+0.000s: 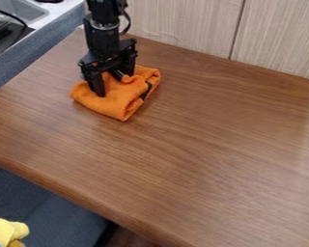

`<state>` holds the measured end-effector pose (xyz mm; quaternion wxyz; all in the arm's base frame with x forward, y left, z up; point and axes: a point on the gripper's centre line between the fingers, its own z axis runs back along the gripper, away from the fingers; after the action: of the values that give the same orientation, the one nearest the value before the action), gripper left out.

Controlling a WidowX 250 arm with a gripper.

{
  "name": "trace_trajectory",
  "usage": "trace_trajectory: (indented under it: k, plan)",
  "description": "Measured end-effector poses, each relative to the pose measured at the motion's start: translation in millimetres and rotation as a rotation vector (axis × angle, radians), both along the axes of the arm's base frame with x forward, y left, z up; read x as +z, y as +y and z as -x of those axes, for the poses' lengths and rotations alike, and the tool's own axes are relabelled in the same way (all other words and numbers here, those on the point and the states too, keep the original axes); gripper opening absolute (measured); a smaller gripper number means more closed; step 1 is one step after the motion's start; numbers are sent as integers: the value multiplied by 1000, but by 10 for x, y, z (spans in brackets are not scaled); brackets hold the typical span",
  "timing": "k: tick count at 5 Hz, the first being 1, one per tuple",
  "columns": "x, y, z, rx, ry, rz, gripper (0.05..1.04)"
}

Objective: Move the cloth to the Centre of the table

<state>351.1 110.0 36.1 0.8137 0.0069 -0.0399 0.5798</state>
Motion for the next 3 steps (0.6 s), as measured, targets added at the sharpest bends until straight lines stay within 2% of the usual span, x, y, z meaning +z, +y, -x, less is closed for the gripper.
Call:
trace_trajectory:
  k: [2, 3]
  plan:
    - [9, -245, -89, -49, -11, 38, 1001]
    - [32, -551, -142, -158, -14, 38, 1000]
